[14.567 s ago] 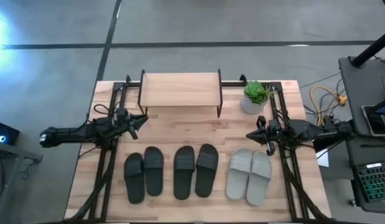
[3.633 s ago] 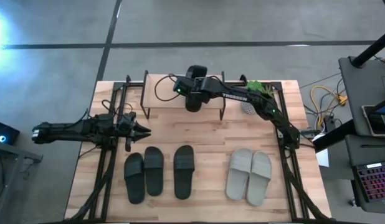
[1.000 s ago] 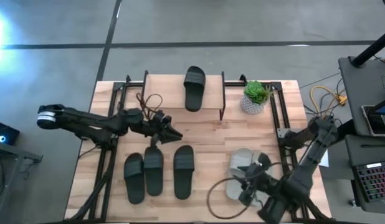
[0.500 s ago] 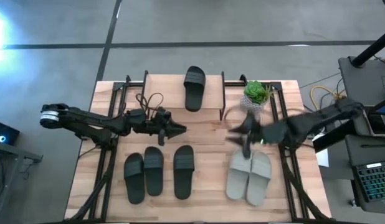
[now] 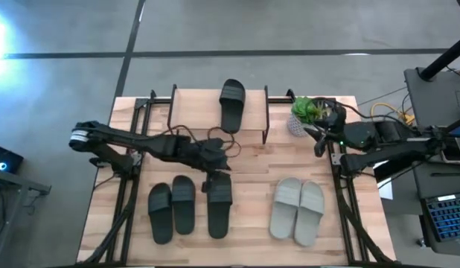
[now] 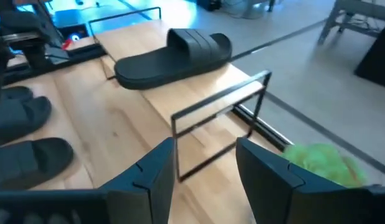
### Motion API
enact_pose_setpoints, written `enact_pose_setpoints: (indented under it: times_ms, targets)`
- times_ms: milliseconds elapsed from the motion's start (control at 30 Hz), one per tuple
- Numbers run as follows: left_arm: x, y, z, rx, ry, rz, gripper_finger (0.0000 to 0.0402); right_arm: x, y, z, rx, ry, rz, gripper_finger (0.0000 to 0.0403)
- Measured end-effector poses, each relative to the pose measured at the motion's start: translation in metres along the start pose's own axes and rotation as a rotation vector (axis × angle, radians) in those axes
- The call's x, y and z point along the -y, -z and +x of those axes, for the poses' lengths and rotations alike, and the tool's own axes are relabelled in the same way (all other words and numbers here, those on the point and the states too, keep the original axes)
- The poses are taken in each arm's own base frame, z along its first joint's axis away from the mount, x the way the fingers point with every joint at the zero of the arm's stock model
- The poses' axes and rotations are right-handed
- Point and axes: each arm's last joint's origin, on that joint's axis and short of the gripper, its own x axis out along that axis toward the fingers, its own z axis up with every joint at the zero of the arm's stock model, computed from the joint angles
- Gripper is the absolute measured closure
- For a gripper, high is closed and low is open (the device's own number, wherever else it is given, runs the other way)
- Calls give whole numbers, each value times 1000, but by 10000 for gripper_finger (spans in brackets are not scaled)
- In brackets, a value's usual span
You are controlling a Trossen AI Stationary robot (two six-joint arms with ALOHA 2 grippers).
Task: Pick and place slides into the shelf
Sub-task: Put the black slide on the shelf
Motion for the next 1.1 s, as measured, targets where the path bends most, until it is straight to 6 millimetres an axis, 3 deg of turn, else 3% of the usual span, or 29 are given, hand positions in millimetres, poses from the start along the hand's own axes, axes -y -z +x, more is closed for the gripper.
enact_pose_setpoints:
  times_ms: [167,333,533,700,800,967,1100]
  targets:
    - [15,8,12,-187,-311,70,336,2,4,1,-22,60,0,243]
    - [60,8,12,-234,-442,230,363,-1,5,5,-54,53,-60,243]
    - [116,-3,16,-136,-416,137,377,1,5,3,-47,50,-68,242]
    - [145,-12,25,-177,-425,-32,378,1,6,1,-60,4,-87,242]
    - [167,-15,34,-225,-422,-25,378,1,8,0,-88,-28,-117,246]
    - [206,-2,49,-364,-437,124,378,3,13,0,-134,-36,-146,247]
    - [213,14,61,-503,-542,97,378,4,16,-1,-165,-23,-133,246]
